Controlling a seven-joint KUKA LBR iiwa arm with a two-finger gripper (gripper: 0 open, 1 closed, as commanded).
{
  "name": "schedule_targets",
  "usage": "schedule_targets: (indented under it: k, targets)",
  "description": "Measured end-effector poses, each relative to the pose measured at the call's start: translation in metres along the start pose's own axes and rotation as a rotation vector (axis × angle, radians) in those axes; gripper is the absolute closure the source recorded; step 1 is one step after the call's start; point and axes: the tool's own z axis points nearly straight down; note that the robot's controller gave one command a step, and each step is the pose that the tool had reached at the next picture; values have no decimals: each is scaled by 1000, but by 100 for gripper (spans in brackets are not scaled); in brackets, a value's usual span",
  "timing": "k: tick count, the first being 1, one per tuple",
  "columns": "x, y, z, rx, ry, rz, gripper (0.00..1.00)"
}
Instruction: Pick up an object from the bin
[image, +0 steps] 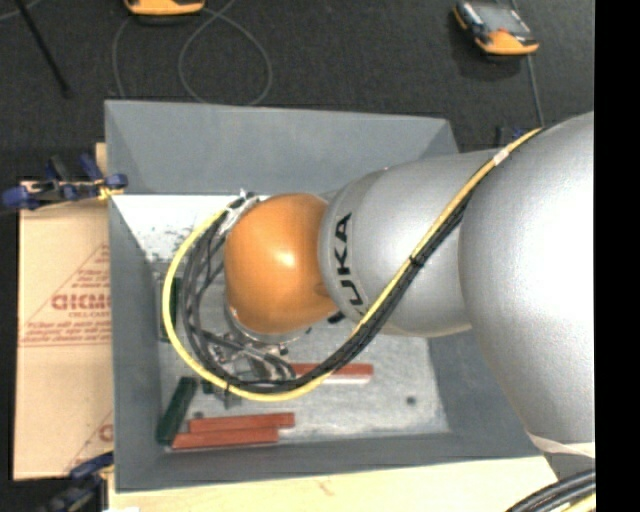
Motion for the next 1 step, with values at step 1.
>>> schedule_targets:
  k: [1]
  targets:
    - [-6,27,12,-2,8,16,100]
